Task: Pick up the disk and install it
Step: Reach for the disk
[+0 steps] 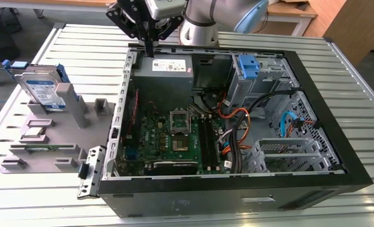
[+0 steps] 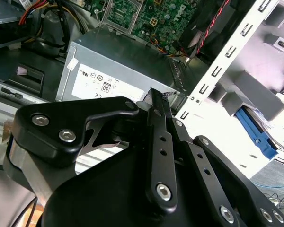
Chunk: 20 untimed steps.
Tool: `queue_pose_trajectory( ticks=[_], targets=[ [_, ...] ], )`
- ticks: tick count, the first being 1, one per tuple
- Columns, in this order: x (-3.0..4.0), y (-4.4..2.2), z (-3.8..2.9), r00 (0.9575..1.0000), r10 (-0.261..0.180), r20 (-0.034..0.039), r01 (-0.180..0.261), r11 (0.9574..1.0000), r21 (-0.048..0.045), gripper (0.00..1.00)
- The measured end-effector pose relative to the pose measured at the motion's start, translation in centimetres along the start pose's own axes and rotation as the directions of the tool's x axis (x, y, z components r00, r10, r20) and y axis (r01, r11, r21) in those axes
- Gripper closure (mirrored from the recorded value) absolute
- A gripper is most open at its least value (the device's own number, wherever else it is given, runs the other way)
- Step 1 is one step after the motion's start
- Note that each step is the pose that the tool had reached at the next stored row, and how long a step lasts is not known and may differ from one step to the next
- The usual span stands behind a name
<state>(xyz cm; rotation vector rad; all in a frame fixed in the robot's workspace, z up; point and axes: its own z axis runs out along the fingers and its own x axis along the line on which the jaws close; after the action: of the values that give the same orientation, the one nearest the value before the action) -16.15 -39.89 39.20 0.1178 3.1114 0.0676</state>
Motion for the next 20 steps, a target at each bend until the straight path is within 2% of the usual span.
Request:
queue_pose_trajectory(
  ticks=[2,10,20],
  targets=[
    [0.21,-0.02,0.01,1.0000,0.000,0.0000,0.000,1.0000,0.0000,0.90],
    [1.95,-0.15,0.04,1.0000,0.000,0.0000,0.000,1.0000,-0.0001,0.90],
    [2.97,-0.23,0.05,1.0000,0.000,0.0000,0.000,1.0000,0.0000,0.90]
  ],
)
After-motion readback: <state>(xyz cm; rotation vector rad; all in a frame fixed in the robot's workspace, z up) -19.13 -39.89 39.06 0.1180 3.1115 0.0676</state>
